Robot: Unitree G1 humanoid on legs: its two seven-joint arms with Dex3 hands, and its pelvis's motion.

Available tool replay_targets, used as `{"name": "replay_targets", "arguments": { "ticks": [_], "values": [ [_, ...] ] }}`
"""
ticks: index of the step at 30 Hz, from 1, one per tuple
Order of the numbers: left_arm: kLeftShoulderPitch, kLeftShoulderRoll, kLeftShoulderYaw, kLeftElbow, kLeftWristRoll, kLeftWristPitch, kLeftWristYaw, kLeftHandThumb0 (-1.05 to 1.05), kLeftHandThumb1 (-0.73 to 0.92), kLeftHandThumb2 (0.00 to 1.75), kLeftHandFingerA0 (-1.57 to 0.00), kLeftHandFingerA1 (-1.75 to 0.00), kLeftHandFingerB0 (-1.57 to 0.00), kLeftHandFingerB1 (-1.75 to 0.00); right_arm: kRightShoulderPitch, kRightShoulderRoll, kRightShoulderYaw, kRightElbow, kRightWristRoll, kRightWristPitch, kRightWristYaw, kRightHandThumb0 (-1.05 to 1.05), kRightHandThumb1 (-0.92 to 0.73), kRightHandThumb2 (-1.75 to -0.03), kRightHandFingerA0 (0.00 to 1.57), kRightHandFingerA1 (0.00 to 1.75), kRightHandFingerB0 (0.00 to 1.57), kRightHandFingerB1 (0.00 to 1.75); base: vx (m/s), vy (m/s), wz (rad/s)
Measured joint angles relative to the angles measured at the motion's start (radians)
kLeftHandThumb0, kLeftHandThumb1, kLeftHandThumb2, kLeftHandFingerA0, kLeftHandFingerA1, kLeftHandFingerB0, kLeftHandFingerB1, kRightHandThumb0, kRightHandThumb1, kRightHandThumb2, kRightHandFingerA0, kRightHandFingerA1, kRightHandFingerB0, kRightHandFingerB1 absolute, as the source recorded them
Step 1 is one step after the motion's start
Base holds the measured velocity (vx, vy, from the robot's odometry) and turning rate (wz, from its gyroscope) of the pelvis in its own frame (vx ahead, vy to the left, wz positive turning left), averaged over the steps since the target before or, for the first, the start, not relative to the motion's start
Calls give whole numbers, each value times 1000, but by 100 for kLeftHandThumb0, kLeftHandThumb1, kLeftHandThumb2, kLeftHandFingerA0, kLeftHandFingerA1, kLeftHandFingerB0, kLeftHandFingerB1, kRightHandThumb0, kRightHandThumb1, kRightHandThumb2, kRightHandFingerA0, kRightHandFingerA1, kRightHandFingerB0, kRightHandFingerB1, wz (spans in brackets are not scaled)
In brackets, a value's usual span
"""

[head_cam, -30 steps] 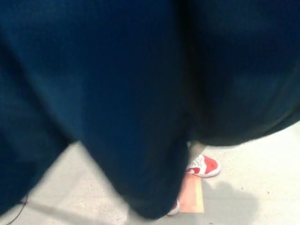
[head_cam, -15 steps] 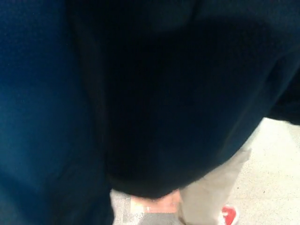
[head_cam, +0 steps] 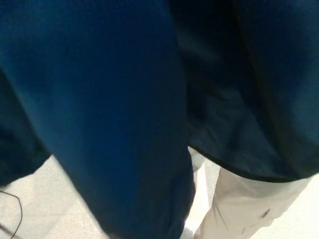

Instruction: A person hands a coat to the robot and the robot grabs it with both hands and holds it while the person wears the coat.

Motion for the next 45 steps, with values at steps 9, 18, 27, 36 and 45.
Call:
{"name": "replay_targets", "arguments": {
  "ticks": [9,18,27,36,45],
  "values": [
    [12,10,14,-1,-3,-20,11,-51,66,68,-101,-175,-84,-102,0,0,5,-1,-2,0,1,-57,-79,-64,108,159,88,152,0,0,0],
    [22,17,18,-2,-3,-36,30,-43,45,90,-134,-141,-85,-98,4,0,5,3,-5,1,6,-56,-77,-66,102,159,80,147,0,0,0],
    [35,20,38,-2,-8,-48,34,-46,62,59,-101,-175,-81,-129,8,-1,0,5,-7,9,7,-50,-78,-66,106,174,82,164,0,0,0],
    [50,20,42,0,-5,-51,36,-51,64,61,-104,-175,-73,-158,9,-6,7,5,-9,10,6,-55,-76,-63,110,164,86,152,0,0,0],
    [51,21,38,0,-2,-51,47,-51,70,63,-103,-175,-72,-157,9,-8,7,5,-8,17,6,-52,-76,-68,106,165,82,156,0,0,0]
  ]
}}
